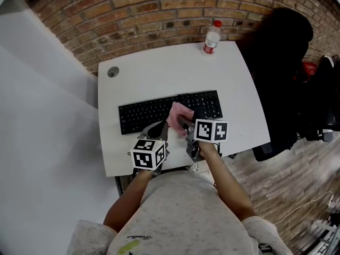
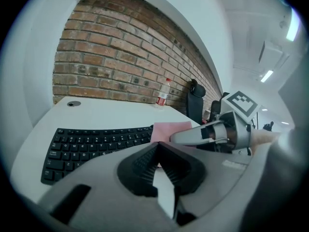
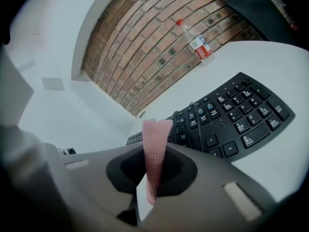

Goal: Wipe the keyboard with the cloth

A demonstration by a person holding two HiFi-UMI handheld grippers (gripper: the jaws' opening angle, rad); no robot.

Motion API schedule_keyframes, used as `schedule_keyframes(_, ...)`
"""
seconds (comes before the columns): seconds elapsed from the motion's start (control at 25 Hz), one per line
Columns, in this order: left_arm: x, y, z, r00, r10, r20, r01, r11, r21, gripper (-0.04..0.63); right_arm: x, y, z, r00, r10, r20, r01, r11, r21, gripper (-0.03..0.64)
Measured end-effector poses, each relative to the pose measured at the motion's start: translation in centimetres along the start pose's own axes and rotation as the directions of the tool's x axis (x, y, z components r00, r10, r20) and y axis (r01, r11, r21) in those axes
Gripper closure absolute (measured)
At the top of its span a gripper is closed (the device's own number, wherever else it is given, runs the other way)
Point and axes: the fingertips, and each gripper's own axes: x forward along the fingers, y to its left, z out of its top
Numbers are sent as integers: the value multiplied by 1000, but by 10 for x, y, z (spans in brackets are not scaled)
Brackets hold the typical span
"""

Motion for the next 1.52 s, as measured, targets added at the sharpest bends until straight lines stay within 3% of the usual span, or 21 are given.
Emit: schedule_keyframes(1.52, 51, -87, -3, 1000, -11, -2, 11, 1000, 14, 598, -92, -93, 46, 995, -48, 86, 44, 998, 49, 597)
